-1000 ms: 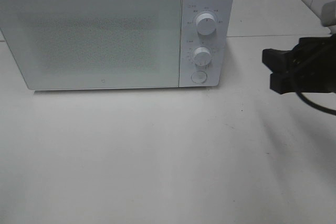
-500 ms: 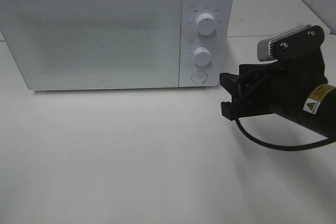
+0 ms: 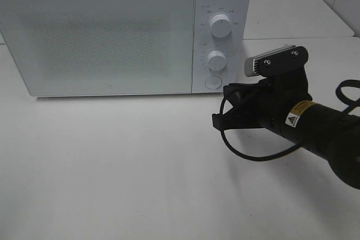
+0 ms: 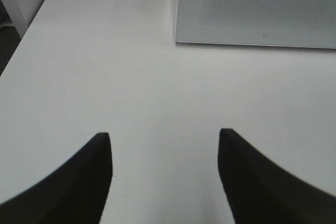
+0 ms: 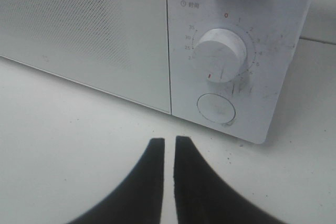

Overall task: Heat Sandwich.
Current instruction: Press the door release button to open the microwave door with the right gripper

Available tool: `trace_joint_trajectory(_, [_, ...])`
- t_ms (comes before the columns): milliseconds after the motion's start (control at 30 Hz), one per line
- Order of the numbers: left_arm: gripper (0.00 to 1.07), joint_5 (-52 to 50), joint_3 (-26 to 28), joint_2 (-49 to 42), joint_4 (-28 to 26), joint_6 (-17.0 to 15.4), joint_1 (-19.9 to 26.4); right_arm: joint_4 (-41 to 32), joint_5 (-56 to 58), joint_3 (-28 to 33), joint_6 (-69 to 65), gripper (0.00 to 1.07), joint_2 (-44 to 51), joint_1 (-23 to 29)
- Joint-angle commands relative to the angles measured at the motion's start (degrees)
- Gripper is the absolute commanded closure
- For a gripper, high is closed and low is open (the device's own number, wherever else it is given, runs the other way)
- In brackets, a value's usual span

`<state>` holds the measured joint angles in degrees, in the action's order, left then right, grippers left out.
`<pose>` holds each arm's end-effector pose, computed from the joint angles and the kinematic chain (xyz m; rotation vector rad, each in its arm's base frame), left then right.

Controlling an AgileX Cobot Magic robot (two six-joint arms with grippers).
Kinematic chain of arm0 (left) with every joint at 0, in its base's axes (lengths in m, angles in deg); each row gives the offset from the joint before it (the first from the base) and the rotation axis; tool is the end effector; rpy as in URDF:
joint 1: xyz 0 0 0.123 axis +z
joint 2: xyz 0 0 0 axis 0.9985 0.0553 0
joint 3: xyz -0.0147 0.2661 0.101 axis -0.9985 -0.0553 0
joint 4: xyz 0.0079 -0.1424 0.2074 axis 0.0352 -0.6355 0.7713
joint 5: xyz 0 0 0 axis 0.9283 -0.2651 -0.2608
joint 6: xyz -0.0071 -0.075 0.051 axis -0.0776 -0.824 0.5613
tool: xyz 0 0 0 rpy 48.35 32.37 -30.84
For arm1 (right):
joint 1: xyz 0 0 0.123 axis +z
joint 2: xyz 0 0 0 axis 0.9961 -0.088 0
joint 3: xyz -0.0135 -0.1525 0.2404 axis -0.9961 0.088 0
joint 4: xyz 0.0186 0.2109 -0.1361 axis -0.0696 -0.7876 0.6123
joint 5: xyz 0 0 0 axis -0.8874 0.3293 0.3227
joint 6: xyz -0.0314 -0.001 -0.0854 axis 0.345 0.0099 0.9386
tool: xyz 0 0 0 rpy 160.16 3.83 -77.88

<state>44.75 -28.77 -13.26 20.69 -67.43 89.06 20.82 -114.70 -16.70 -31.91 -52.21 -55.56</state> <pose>-0.0087 -0.0052 0.2803 -0.0240 2.0453 -0.0418 0.2434 0.1321 0.1328 -0.4110 1.8121 0.3345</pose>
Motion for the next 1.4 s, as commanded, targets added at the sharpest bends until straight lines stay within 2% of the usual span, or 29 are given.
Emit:
trace_joint_trajectory(33, [0.49, -0.97, -0.17, -0.34, 0.11, -0.23, -0.17, -0.06, -0.86, -2.29, -4.3, 1.04, -1.89, 0.11])
trace_joint_trajectory(133, [0.49, -0.97, -0.17, -0.34, 0.11, -0.23, -0.17, -0.06, -0.86, -4.13, -8.25, 1.07, -3.67, 0.11])
trace_joint_trajectory(667, [0.49, -0.97, -0.17, -0.34, 0.11, -0.23, -0.17, -0.11, 0.86, -14.15, -24.06, 1.07, -13.58, 0.11])
trace_joint_trajectory(1400, [0.49, -0.97, -0.17, -0.34, 0.11, -0.23, -0.17, -7.91, 0.34, -20.28, -27.27, 1.07, -21.14, -0.06])
